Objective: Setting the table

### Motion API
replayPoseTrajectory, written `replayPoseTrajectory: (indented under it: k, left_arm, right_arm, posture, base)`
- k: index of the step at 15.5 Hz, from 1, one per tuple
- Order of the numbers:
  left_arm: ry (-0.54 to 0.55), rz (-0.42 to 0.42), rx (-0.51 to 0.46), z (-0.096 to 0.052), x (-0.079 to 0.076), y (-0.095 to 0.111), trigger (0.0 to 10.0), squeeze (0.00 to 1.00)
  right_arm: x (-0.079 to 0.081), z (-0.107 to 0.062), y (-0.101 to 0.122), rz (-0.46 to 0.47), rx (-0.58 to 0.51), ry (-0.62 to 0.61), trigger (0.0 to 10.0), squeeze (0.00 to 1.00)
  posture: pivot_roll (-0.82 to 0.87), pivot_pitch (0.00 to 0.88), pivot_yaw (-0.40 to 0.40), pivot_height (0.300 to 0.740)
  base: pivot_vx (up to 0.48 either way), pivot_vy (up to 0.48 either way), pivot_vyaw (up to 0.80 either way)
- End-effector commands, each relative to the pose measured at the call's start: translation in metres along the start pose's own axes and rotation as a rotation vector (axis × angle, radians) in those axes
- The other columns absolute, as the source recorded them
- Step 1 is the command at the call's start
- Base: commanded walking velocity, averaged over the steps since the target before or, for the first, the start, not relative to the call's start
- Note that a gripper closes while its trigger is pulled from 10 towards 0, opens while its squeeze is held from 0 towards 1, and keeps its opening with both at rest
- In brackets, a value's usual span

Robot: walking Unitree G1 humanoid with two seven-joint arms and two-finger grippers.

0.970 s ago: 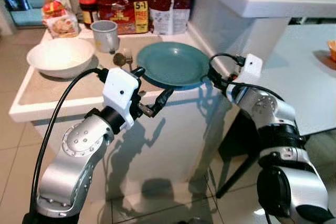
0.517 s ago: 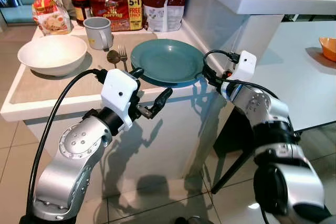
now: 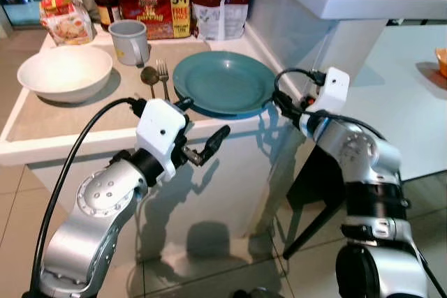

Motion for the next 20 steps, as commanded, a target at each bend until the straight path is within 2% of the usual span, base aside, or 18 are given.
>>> replayPoseTrajectory:
  k: [1, 4, 6, 8, 13, 14, 18, 20]
  left_arm:
    - [-0.03, 0.001, -0.008, -0.001, -0.007, 0.003, 10.0, 0.0]
    - [-0.054, 0.009, 0.006, -0.004, -0.01, 0.001, 10.0, 0.0]
    - [-0.055, 0.009, 0.006, -0.005, -0.011, 0.001, 10.0, 0.0]
    - [-0.028, 0.01, -0.005, -0.002, -0.006, 0.002, 10.0, 0.0]
    - [-0.043, 0.012, -0.01, -0.001, -0.007, 0.004, 10.0, 0.0]
    - [-0.041, 0.011, -0.007, 0.0, -0.007, 0.003, 10.0, 0.0]
    - [-0.05, 0.011, -0.011, 0.003, -0.007, 0.004, 10.0, 0.0]
    - [-0.05, 0.009, -0.016, 0.005, -0.007, 0.005, 10.0, 0.0]
  right_arm:
    - [0.019, -0.003, -0.007, -0.003, 0.041, 0.075, 10.0, 0.0]
    - [0.018, -0.016, -0.02, -0.016, 0.09, 0.067, 10.0, 0.0]
    - [0.016, -0.026, -0.019, -0.013, 0.081, 0.06, 10.0, 0.0]
    - [0.013, -0.028, -0.01, 0.006, 0.03, 0.043, 10.0, 0.0]
    - [0.011, -0.018, 0.006, 0.021, -0.016, 0.021, 10.0, 0.0]
    - [0.006, -0.009, 0.008, 0.035, -0.023, -0.008, 10.0, 0.0]
    - [0.005, 0.019, -0.004, 0.05, 0.027, -0.014, 10.0, 0.0]
    - [0.006, 0.03, -0.004, 0.103, 0.023, -0.011, 10.0, 0.0]
  posture:
    - [0.04, 0.0, -0.106, 0.74]
    - [0.04, 0.0, -0.111, 0.74]
    - [0.04, 0.0, -0.109, 0.74]
    - [0.04, 0.0, -0.103, 0.74]
    - [0.04, 0.0, -0.102, 0.74]
    - [0.04, 0.0, -0.1, 0.74]
    - [0.05, 0.0, -0.097, 0.74]
    - [0.05, 0.0, -0.1, 0.74]
  base:
    - [0.0, 0.0, 0.0]
    - [0.0, 0.0, 0.0]
    - [0.0, 0.0, 0.0]
    - [0.0, 0.0, 0.0]
    - [0.0, 0.0, 0.0]
    - [0.0, 0.0, 0.0]
    - [0.0, 0.0, 0.0]
    - [0.0, 0.0, 0.0]
Point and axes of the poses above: a point about 5 cm out from each wrist's last joint towards the gripper, its own z axis pointing out of the wrist towards the gripper, its own y axis along the axis of the wrist's last joint, x = y × z, the point moved 5 cm from there along z, pointing out of the wrist towards the gripper, and after that the axes turned 4 degrees about z, right-handed, at the moved point
